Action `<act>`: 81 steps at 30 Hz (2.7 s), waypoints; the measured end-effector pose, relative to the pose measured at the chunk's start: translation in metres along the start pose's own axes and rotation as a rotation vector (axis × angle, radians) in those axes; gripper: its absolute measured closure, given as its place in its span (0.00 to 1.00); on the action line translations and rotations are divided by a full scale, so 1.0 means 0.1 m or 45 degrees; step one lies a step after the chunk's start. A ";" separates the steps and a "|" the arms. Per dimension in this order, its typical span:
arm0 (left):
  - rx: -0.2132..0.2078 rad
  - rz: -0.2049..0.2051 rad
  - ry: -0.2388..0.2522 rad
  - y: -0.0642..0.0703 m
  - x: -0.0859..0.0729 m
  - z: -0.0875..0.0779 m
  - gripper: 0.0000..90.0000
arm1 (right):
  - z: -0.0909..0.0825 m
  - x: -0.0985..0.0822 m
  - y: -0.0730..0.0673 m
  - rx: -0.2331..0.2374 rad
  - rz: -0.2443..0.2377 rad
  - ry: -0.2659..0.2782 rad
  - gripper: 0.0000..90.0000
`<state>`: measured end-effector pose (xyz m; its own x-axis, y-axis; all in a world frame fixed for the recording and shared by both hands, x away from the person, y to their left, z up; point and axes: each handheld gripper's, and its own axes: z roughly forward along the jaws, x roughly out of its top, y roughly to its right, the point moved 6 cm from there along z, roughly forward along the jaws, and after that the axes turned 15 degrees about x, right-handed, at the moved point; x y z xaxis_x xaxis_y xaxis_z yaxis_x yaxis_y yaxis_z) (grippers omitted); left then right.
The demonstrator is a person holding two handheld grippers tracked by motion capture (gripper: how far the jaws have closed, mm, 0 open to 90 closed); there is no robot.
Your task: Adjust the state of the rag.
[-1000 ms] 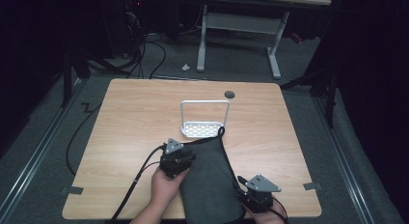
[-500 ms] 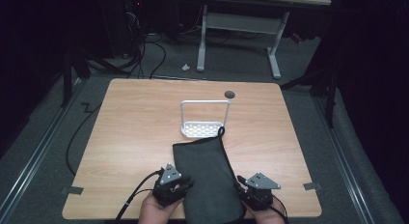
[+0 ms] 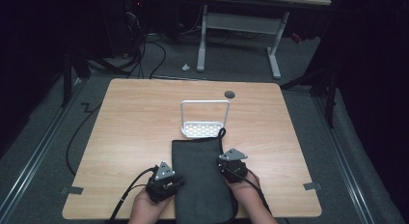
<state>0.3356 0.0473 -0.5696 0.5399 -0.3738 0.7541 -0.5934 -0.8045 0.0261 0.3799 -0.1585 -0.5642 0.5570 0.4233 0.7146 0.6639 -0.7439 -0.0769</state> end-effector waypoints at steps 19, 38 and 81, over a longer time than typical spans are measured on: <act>-0.154 -0.029 -0.089 0.20 -0.18 -0.24 0.85 | -0.39 -0.46 -0.29 0.115 -0.006 0.032 0.95; 0.099 -0.323 -0.018 -0.52 0.47 0.45 0.53 | -0.38 -0.47 -0.30 0.115 -0.046 0.039 0.94; 0.029 -0.319 0.007 -0.47 0.42 0.52 0.81 | 0.01 -0.04 0.28 0.038 0.142 0.059 0.48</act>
<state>0.4172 0.0454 -0.5732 0.6653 -0.1586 0.7295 -0.4277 -0.8819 0.1983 0.3963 -0.1804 -0.5701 0.6051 0.3139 0.7316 0.6139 -0.7691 -0.1778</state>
